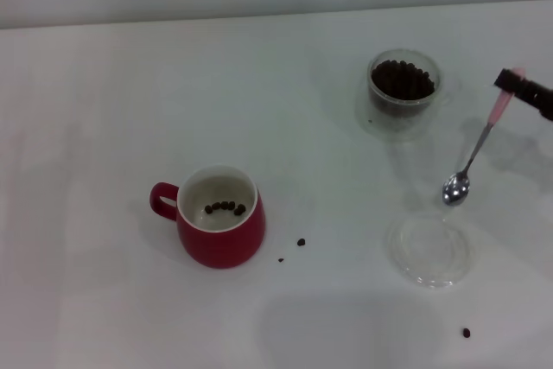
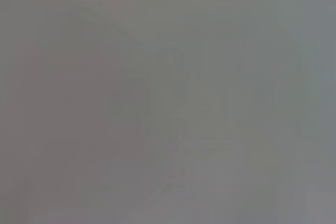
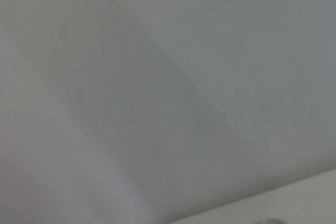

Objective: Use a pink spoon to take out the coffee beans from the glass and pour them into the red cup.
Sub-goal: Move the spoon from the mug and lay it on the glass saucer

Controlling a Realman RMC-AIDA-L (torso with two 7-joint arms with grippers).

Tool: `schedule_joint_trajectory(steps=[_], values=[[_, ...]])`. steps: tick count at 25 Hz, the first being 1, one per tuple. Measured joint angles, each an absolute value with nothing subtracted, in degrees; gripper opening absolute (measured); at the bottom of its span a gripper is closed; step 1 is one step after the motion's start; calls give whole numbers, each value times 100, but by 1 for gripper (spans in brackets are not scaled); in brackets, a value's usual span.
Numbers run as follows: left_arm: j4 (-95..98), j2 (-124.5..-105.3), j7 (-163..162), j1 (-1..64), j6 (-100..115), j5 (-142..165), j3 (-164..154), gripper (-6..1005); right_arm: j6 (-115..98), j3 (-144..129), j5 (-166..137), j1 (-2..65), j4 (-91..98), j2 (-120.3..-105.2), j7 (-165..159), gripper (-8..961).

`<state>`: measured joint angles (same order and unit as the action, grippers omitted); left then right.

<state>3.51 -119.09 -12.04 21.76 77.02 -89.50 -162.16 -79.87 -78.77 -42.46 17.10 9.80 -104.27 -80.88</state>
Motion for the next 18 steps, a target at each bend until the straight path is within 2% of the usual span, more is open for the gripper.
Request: schedule_joint_trajectory(steps=[5,10,18], values=[[352,-11914,-1204,2203,7691,-8947,-16216,788,-8025,-7886,-4497,1729,1014,-10475,-8112,288],[366,-11916,-1204,2210,7690,-8946,-16216,788,-8149,-7881,-4815,1766,1028,-10435,-8301,294],[394,-11918,-1204,2245,7690,-8925,-16217,788,-8023,-7891,-5264,1787,1027,-10474,-8286,303]])
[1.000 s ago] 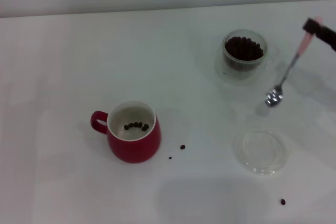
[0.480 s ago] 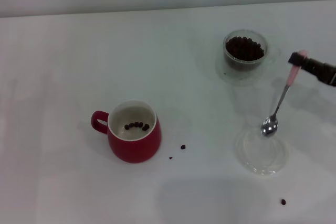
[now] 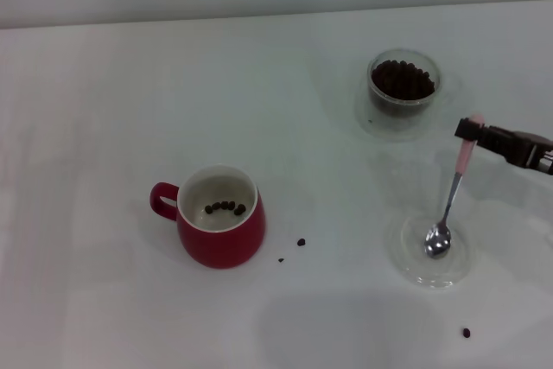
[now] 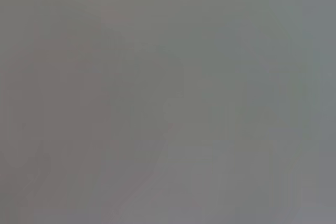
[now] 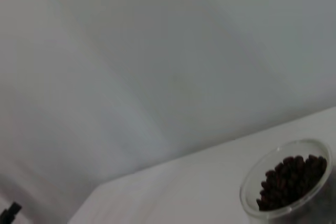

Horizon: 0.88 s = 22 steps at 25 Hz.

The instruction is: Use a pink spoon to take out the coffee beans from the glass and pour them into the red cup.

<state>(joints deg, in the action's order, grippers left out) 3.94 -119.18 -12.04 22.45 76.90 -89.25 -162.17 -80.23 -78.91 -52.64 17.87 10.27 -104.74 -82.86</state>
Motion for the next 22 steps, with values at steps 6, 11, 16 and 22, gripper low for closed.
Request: schedule_joint_trajectory(steps=[6,11,16,22], values=[[404,-11918,-1204,2284,7690,-8913,-16241,788,-8029,-7889,-5584,1869,1039,-10447,-8350,309],[404,-11918,-1204,2300,7690,-8911,-16258,788,-7919,-7864,-5602,1855,1029,-10478,-8318,315],[405,-11922,-1204,2267,7692,-8911,-16241,788,-7885,-7747,-5565,1810,1042,-10479,-8314,369],[405,-11927,-1204,2251,7707,-8912,-16229,788,-7925,-6940,-5564,1709,1165,-10491,-8084,619]])
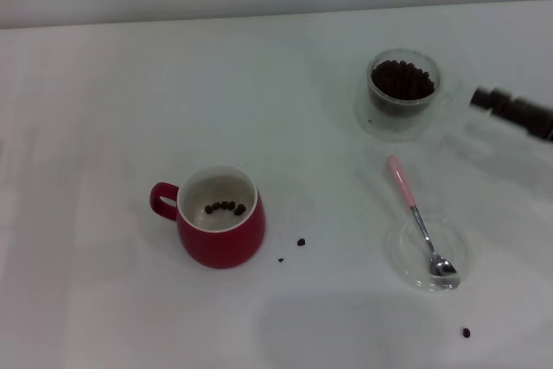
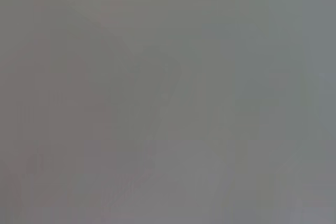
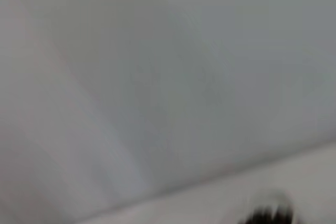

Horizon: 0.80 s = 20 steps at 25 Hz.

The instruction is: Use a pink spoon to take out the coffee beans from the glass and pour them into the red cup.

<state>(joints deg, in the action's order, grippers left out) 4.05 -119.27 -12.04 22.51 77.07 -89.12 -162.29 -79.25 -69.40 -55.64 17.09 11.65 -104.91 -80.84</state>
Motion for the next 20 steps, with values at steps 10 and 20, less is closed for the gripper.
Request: schedule_joint_trajectory(steps=[10,20], values=[[404,-11926,-1204,2312,7636,-8901,-16258,788,-7782,-3648,-5099,1813,1482,-11508,-3432,847],[426,-11919,-1223,2318,7311,-8861,-16276,788,-6902,-3418,-4111,2491,654,-11521,-1450,877]])
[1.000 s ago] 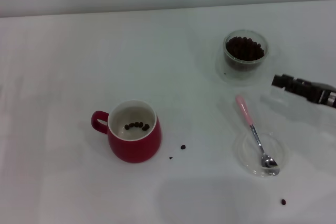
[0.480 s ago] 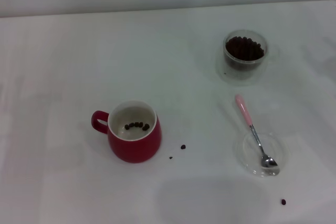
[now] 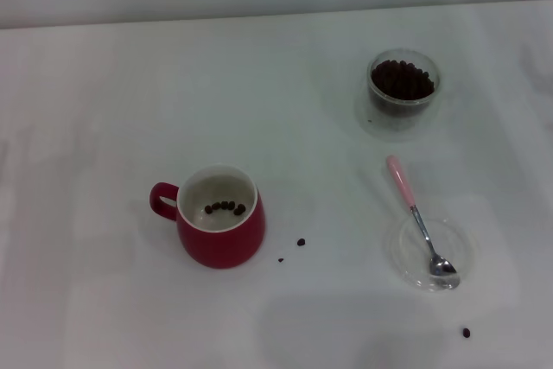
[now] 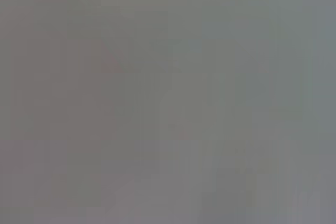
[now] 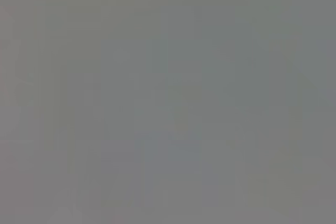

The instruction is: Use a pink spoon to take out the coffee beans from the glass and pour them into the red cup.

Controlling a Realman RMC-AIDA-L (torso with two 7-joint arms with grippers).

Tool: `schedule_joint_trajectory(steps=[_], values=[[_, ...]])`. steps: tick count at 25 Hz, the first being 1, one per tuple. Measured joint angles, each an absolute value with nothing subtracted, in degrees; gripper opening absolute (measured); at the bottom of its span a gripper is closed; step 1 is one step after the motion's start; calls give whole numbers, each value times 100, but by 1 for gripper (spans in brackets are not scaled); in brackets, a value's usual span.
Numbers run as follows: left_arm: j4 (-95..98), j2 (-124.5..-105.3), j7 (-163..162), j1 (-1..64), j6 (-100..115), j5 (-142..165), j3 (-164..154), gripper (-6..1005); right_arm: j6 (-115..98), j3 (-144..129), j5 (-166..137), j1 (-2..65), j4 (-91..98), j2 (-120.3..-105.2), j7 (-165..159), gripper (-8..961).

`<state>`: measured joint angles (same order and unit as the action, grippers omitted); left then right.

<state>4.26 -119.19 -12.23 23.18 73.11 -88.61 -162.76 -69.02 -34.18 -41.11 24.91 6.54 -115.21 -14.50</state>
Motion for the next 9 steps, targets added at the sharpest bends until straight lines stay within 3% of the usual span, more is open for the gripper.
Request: schedule_joint_trajectory(steps=[9], values=[[780,-11934,-1264,2357,7263,-9023,-16216,788,-6671,-3403,-4085,2714,426,-11544,-715,877]])
